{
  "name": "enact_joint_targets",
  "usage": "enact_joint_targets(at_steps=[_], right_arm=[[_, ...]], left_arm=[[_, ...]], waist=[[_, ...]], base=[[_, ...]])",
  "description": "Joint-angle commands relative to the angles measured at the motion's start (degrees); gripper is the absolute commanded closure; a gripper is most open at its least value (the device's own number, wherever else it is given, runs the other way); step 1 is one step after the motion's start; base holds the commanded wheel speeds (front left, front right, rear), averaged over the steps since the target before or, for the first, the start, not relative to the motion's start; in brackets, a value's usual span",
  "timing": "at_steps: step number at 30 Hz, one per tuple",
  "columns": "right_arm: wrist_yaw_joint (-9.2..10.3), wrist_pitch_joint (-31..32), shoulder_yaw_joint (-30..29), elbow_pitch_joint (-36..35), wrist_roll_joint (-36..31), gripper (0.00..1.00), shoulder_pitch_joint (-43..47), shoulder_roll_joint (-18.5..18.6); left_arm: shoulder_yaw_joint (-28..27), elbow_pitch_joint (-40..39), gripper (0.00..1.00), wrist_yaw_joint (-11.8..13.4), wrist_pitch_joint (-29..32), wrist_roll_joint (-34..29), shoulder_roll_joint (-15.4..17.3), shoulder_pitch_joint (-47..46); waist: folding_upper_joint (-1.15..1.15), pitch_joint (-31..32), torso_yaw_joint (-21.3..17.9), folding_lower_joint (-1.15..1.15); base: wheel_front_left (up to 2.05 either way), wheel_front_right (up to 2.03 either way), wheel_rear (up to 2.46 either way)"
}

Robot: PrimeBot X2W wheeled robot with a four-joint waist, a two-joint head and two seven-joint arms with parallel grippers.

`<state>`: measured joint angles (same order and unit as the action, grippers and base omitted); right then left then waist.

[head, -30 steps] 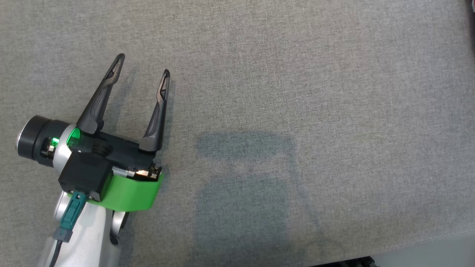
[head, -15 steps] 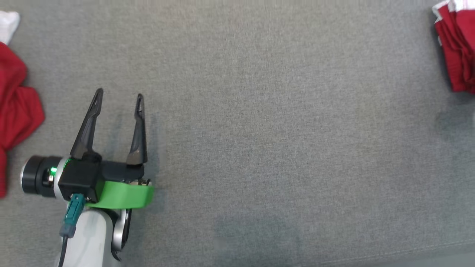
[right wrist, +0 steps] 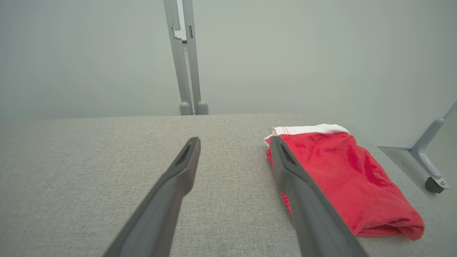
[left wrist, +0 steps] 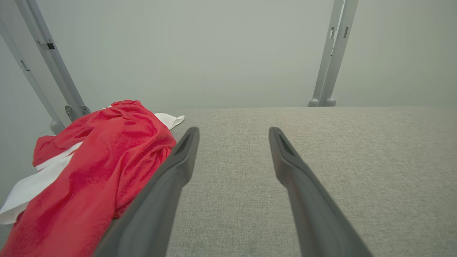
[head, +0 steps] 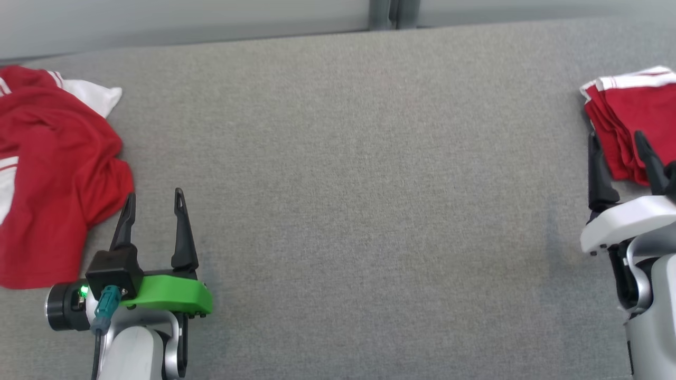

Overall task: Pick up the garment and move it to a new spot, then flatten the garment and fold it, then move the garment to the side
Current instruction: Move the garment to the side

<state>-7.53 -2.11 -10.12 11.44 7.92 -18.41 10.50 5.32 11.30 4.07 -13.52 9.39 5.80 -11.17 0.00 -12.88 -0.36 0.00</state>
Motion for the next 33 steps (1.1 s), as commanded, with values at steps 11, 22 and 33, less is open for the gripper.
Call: enact_joint_targets(at_steps=[11, 22, 33], right_arm=[[0.08, -2.6, 2.9, -1.5, -0.6, 0.0, 8.0, -3.9], [0.09, -4.8, 4.3, -3.2, -5.7, 0.0, 16.2, -6.8], [0.09, -5.0, 3.4, -3.5, -8.7, 0.0, 18.7, -7.3]], left_arm=[[-0.7, 4.8, 0.0, -0.2, -1.5, 0.8, 0.3, 3.0], [1.1, 4.6, 0.0, -5.1, -1.7, 0.6, 0.6, 6.2], [1.4, 3.5, 0.0, -8.5, -1.7, 0.5, -0.5, 7.5]], waist=[[0.0, 10.0, 6.4, 0.0], [0.0, 11.5, 6.5, 0.0], [0.0, 10.3, 4.6, 0.0]], base=[[0.0, 0.0, 0.0], [0.0, 0.0, 0.0], [0.0, 0.0, 0.0]])
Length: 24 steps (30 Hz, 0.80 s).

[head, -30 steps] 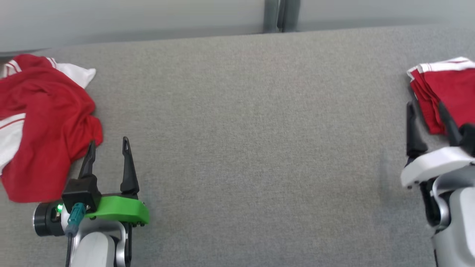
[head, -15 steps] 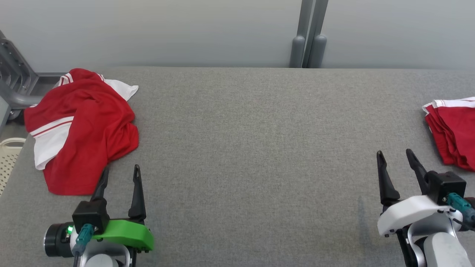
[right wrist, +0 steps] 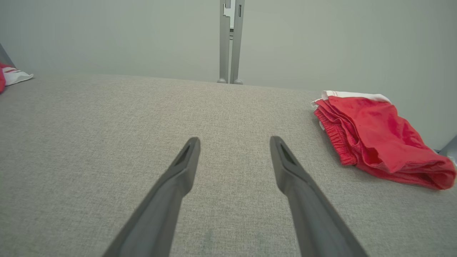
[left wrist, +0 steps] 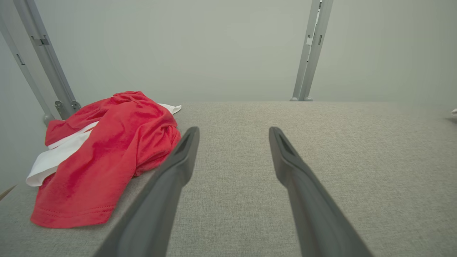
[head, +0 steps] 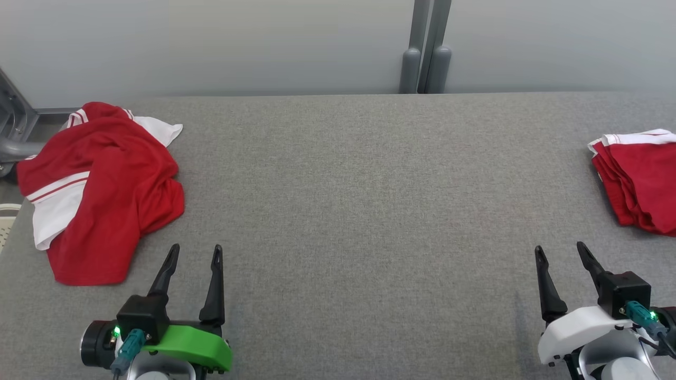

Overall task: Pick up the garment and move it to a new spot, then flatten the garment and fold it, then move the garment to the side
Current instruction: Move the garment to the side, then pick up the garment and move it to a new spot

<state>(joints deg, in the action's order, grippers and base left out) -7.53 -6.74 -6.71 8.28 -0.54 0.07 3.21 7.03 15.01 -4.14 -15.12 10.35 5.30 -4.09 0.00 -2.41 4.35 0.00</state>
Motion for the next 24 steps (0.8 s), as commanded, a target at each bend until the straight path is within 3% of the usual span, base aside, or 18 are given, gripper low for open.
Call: enact_joint_targets(at_steps=[1, 17, 24], right_arm=[[0.09, -0.4, 0.0, -0.4, -0.3, 0.0, 0.1, -0.1], [0.09, -1.4, 0.0, -0.6, -0.5, 0.0, -0.7, -0.3], [0.09, -0.9, 0.4, -0.8, -0.5, 0.0, -0.2, -0.3]], left_arm=[[-0.4, -0.2, 0.0, -0.4, 0.0, -0.5, -0.1, 0.5], [-1.3, 0.1, 0.0, -1.4, 0.0, -1.2, -0.8, -0.7], [-1.8, -0.1, 0.0, -1.3, 0.0, -1.6, -1.3, -0.5]], waist=[[0.0, -0.3, -0.2, 0.0], [0.0, -1.4, 0.7, 0.0], [0.0, -1.4, 2.8, 0.0]], base=[[0.0, 0.0, 0.0], [0.0, 0.0, 0.0], [0.0, 0.0, 0.0]])
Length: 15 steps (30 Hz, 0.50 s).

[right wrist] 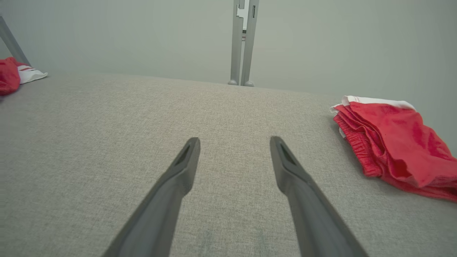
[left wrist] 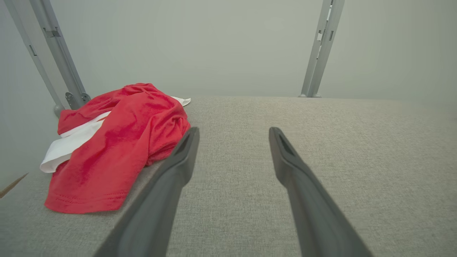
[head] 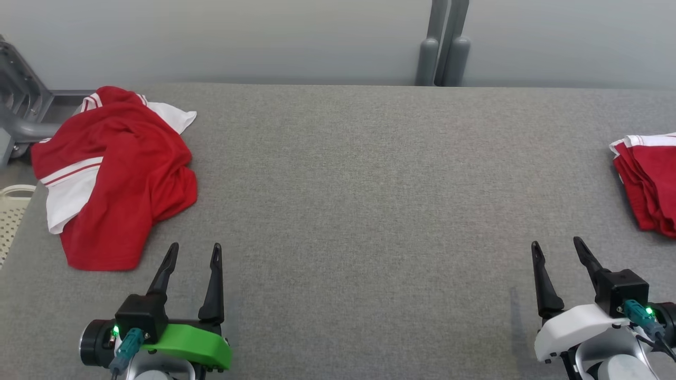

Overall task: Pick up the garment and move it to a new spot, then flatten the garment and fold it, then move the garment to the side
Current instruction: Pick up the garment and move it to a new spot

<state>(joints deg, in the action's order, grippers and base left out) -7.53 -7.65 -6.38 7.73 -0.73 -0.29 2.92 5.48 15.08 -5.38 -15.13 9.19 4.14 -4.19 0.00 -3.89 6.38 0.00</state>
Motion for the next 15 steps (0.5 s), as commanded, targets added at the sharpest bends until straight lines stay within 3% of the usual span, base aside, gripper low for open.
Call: enact_joint_targets(at_steps=[1, 15], right_arm=[[0.09, 0.1, 0.3, -0.3, -0.2, 0.0, 0.2, 0.0], [0.09, 0.5, 5.2, 0.3, 1.5, 0.0, 0.5, 0.0]], left_arm=[[-0.4, -0.2, 0.0, 0.0, 0.0, -0.6, -0.2, -0.2], [-1.6, -0.3, 0.0, -0.2, 0.0, -1.2, -0.4, 2.2]], waist=[[0.0, 0.1, 1.2, 0.0], [0.0, 1.7, 11.0, 0.0]], base=[[0.0, 0.0, 0.0], [0.0, 0.0, 0.0]])
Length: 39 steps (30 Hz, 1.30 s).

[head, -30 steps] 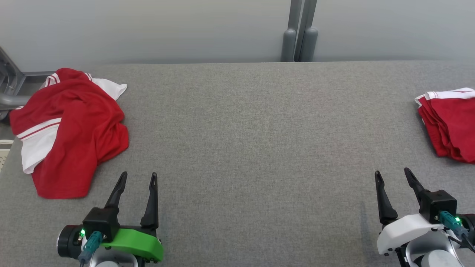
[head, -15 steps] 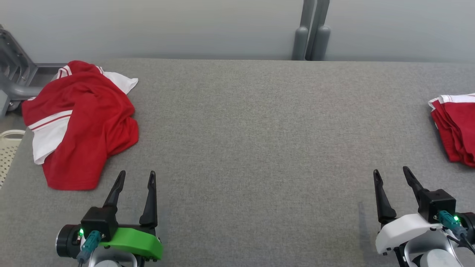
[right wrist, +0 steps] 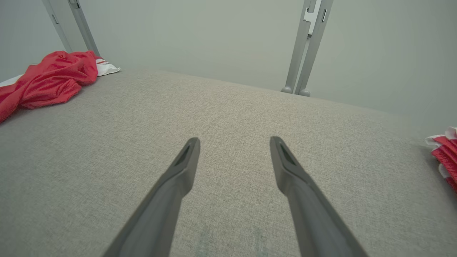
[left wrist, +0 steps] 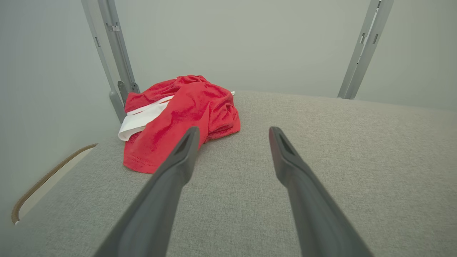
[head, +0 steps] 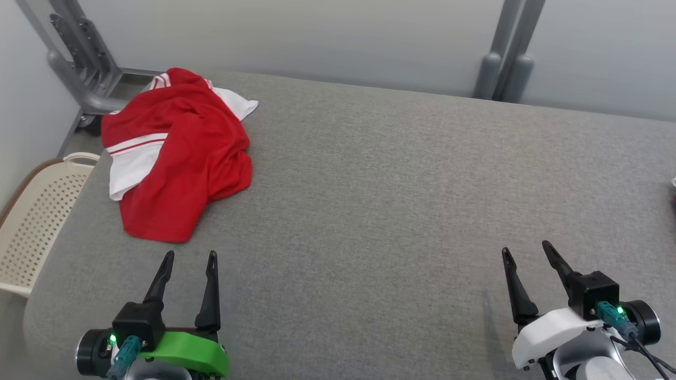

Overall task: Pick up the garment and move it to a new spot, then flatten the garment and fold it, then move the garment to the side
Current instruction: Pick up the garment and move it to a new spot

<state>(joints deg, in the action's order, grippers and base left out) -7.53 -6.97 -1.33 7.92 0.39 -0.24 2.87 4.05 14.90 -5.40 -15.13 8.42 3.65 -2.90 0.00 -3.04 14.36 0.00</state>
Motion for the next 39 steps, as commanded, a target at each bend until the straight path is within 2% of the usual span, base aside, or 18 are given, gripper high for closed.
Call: enact_joint_targets(at_steps=[1, 9, 20, 32, 36, 39], right_arm=[[0.09, -0.1, 0.4, 0.2, 0.5, 0.0, 0.6, 0.1], [0.09, 0.0, 1.4, 0.3, 0.7, 0.0, 0.4, 0.1], [0.09, 0.3, 1.7, 0.2, 0.7, 0.0, 0.0, 0.2], [0.09, 0.5, 3.3, 0.2, 1.1, 0.0, -0.8, 0.6], [0.09, 0.9, 3.6, -0.5, 1.1, 0.0, -1.2, 0.9], [0.09, 1.5, 4.3, -1.3, 1.2, 0.0, -2.1, 1.6]], left_arm=[[-0.3, -0.2, 0.0, -0.3, 0.0, -0.4, 0.0, 1.1], [-0.9, -0.3, 0.0, -0.6, 0.0, -0.4, 0.2, 1.9], [-1.1, -1.1, 0.0, -1.0, 0.0, -0.2, -0.1, 2.4], [-0.7, -0.8, 0.0, -1.6, 0.0, 2.0, -0.4, 0.5], [2.0, 4.1, 0.0, -1.9, 1.4, 2.1, 0.8, -3.1], [4.2, 8.7, 0.0, -2.1, 5.1, 2.8, 1.9, -8.5]], waist=[[0.0, 1.0, 3.8, 0.0], [0.0, 1.2, 9.6, 0.0], [0.0, 0.7, 13.7, 0.0], [0.0, -0.1, 13.7, 0.0], [0.0, -1.1, 13.1, 0.0], [0.0, -2.4, 12.0, 0.0]], base=[[0.0, 0.0, 0.0], [0.0, 0.0, 0.0], [0.0, 0.0, 0.0], [0.0, 0.0, 0.0], [0.0, 0.0, 0.0], [0.0, 0.0, 0.0]])
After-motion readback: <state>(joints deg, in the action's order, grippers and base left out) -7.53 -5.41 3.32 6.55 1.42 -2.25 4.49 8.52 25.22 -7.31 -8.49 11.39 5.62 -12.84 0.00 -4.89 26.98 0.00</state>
